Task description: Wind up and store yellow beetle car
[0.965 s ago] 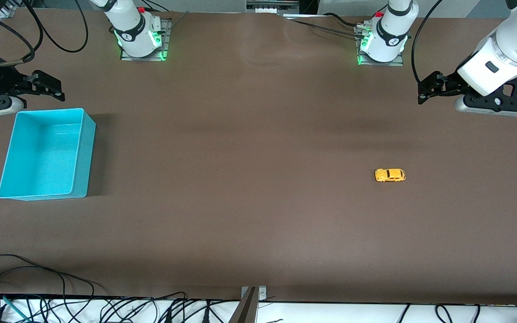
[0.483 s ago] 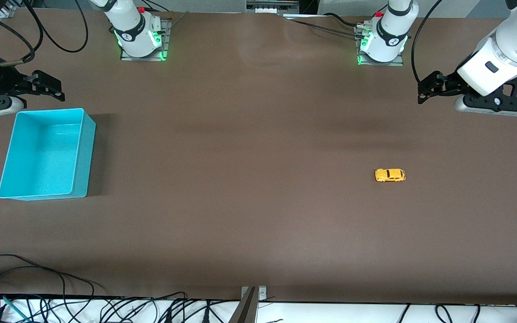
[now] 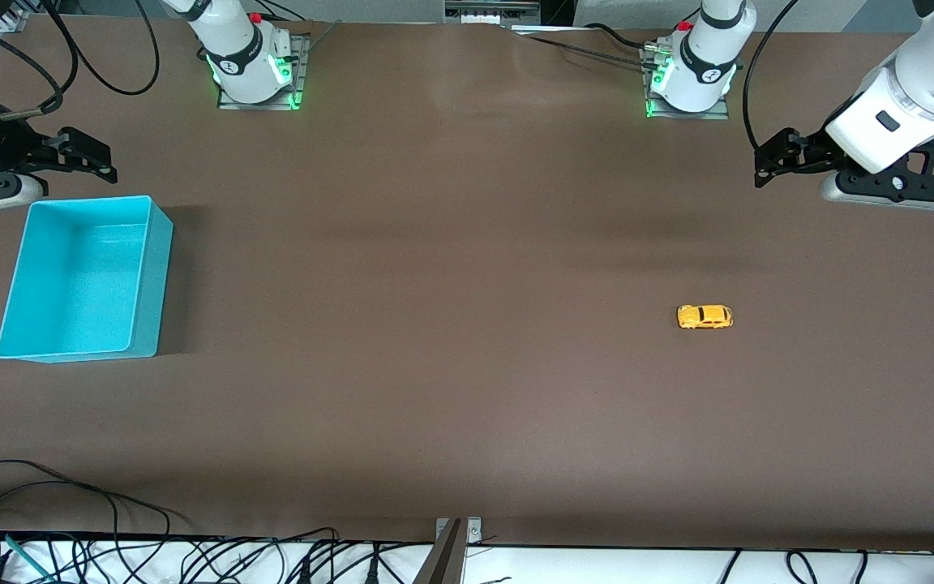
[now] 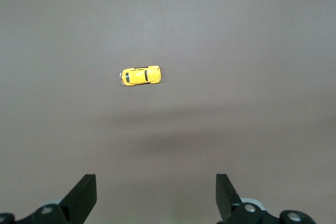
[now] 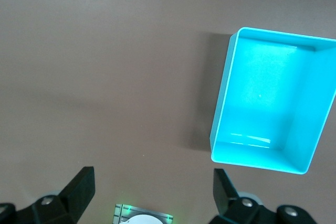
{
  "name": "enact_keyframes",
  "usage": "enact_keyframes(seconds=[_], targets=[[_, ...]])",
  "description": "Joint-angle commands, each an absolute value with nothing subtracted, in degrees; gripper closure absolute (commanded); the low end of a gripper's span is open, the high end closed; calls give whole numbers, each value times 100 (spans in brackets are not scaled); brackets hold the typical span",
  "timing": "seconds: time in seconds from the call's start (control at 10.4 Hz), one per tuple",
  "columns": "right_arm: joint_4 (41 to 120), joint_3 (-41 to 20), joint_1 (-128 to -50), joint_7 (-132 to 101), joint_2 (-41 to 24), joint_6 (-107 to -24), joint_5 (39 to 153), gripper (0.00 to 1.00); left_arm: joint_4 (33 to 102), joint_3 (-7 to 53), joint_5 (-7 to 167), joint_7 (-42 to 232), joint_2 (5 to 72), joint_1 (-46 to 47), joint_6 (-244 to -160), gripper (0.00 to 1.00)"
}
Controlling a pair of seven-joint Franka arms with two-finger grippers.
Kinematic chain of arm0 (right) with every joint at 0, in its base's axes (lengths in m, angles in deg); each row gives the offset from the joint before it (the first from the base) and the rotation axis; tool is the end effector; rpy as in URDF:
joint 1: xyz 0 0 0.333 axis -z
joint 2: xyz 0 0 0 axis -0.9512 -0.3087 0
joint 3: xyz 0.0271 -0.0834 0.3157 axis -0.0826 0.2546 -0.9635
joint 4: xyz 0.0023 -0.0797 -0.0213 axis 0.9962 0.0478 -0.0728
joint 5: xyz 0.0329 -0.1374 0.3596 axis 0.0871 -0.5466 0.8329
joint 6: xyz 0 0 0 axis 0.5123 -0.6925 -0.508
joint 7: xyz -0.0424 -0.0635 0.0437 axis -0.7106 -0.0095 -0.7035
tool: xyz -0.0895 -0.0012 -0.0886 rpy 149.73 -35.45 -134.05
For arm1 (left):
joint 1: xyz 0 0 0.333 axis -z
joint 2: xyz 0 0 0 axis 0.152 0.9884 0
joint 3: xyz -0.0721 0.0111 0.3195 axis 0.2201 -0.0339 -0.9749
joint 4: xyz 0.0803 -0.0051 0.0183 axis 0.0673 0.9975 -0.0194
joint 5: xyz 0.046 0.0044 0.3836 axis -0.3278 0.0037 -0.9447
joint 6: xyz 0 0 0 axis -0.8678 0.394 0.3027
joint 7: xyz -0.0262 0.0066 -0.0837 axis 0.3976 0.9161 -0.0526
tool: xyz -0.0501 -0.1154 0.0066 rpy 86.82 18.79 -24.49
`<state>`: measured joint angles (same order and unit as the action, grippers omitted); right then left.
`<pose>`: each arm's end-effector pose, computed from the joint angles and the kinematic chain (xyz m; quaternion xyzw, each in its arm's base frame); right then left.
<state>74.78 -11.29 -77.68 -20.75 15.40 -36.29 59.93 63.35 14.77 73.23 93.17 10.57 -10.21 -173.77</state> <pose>0.5366 0.0131 0.5852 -0.9930 -0.1008 0.0604 0.0125 0.5213 -0.0832 0.5935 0.9984 -0.0340 -0.0437 0.0130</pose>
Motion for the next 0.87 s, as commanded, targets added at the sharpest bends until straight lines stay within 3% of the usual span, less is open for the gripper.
enact_keyframes(seconds=[0.0,0.77], targets=[[7405,-1138,-7791,-1974,1535,-3533,5897,0,6159,1494,7230,9375,1129,-1024,-17240,0],[7405,-1147,-7861,-1948,1553,-3515,5906,0,6159,1468,7248,9357,1129,-1067,-17232,0]])
